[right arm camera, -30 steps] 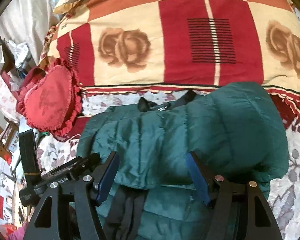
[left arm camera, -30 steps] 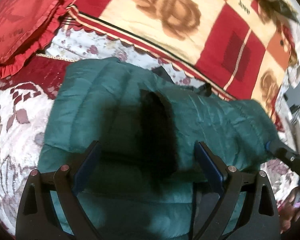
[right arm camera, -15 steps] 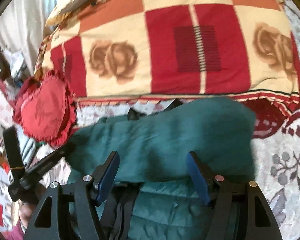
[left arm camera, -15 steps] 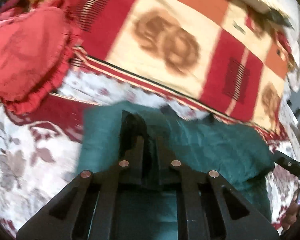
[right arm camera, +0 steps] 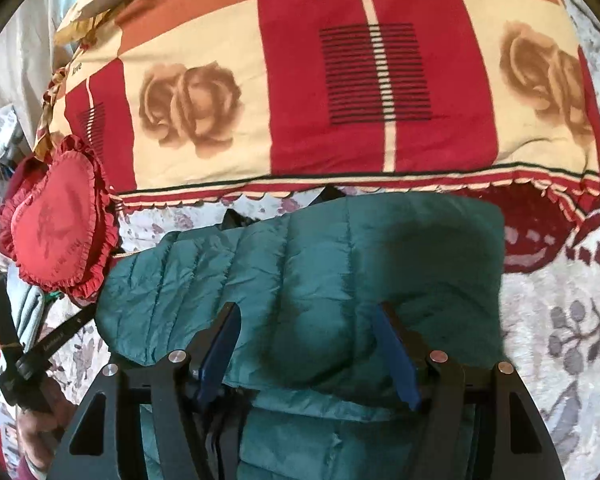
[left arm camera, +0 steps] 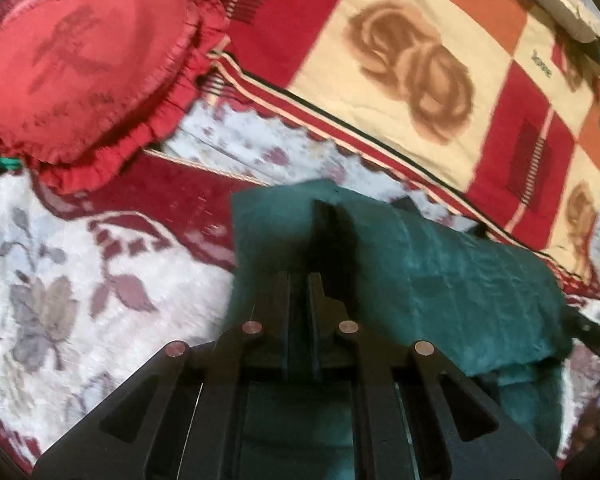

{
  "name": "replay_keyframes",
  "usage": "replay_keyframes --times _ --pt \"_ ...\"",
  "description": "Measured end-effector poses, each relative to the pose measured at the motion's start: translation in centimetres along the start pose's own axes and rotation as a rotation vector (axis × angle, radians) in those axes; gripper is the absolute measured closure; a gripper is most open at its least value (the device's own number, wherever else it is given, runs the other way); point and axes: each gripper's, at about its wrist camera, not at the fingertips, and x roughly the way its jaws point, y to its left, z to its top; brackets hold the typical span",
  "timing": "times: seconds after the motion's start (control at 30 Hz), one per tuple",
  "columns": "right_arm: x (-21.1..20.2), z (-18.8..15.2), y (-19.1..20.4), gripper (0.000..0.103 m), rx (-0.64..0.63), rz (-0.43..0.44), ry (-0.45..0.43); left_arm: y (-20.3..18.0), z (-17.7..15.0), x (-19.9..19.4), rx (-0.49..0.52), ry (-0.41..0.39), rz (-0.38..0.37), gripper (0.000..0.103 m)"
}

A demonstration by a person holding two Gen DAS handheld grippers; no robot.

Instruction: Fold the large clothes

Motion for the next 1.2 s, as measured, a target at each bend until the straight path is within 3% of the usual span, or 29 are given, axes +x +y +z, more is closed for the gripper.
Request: replay_keyframes --times 0.2,0.37,0.4,0.43,0.5,0.8,0.93,1.2 --pt "-0.4 -0.5 -0.3 0.036 0.003 0.018 0.013 -0.4 0.2 0.7 -0.063 0.068 -0.103 0.095" --pt "-1.4 -0.5 -0.6 0.036 0.008 0.029 0.01 0.3 0.6 0.4 -0.155 0.065 -0.153 0.093" --pt "-1.5 -0.5 -0.6 0.036 0.01 0.03 0.011 0.5 0.6 0.2 -0.171 0.061 -0.156 0.078" --pt "-1.6 -0.6 -0.7 0.036 0.012 0.033 0.012 0.7 0.7 0.1 -0.181 0.054 -0.154 0.056" --pt "-1.7 -0.6 -0.8 0.036 0.015 0.035 0.012 1.0 0.5 -0.4 -0.207 0.021 -0.15 0.036" --pt "-2.0 -0.7 -1.1 0.036 0.034 0.044 0.013 1.9 0.4 -1.1 -0.275 0.025 -0.199 0.036" --pt "-2.1 -0.6 -1.1 0.036 0.03 0.041 0.013 1.1 0.1 -1.2 -0.258 0.037 -0.206 0.036" --pt "-2.5 -0.5 -1.0 0.036 0.013 0.03 0.013 -1.6 -1.2 2.8 -0.155 0.165 -0.108 0.036"
